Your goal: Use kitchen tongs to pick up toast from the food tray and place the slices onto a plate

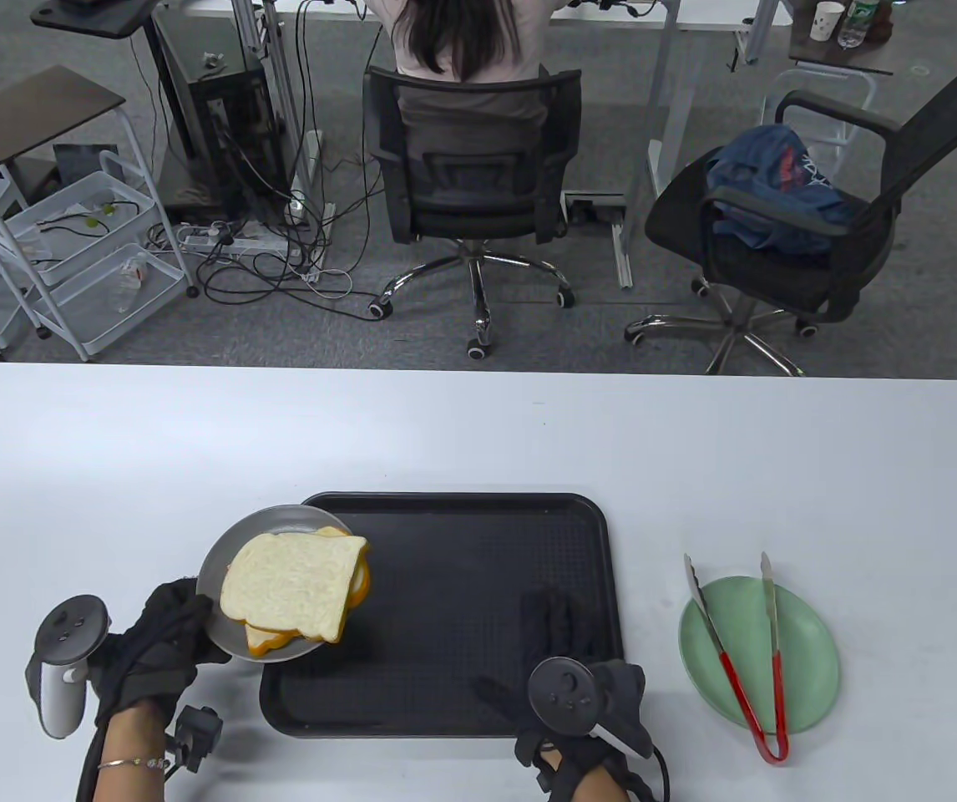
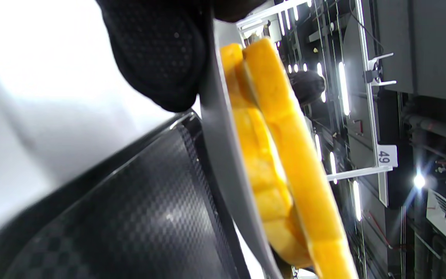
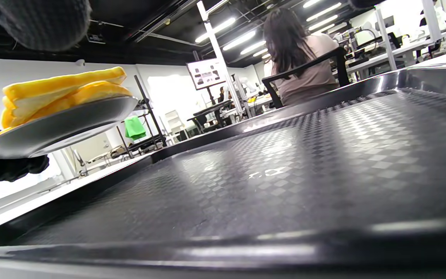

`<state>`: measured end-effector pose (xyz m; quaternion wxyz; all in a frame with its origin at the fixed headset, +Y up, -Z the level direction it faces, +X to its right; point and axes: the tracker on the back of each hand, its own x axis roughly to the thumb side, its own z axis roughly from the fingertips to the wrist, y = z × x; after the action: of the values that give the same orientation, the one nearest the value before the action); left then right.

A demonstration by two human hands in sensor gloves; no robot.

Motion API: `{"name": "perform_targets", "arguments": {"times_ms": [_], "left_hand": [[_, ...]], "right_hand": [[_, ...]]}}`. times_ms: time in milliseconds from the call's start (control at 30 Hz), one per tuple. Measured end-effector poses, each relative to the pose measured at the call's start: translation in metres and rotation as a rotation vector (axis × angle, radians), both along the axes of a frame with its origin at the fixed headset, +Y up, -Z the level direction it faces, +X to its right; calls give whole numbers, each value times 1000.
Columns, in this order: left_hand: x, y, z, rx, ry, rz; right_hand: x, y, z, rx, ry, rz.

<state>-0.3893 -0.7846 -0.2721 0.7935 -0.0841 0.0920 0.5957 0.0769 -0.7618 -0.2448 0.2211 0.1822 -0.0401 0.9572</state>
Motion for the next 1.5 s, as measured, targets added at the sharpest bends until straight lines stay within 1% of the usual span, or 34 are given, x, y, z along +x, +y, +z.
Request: {"name": "perform_targets", "arguments": {"times_ms": [100,333,533,667,967,1233,1333,1500], "left_hand": [[-6,0,2,1,41,13],[-18,-5,6,-37,155,24],[-29,-13,9,-67,221,65],[-35,-20,10,-108,260,56],[-47,-32,13,-160,313,100],[-51,-33,14,-188,335,75],[-50,-32,13,-187,331,67],[-48,-30,13,-165,298,122]], "right_hand": [[-1,0,0,-5,9,-2],[-1,-1,0,-5,15,-4],[-2,-1,1,-12,25,-3],[-2,-1,1,-17,29,0],[-3,-1,2,-29,35,8],[-3,-1,2,-33,41,8],[-3,-1,2,-38,44,10],[-4,-1,3,-44,51,15]]}}
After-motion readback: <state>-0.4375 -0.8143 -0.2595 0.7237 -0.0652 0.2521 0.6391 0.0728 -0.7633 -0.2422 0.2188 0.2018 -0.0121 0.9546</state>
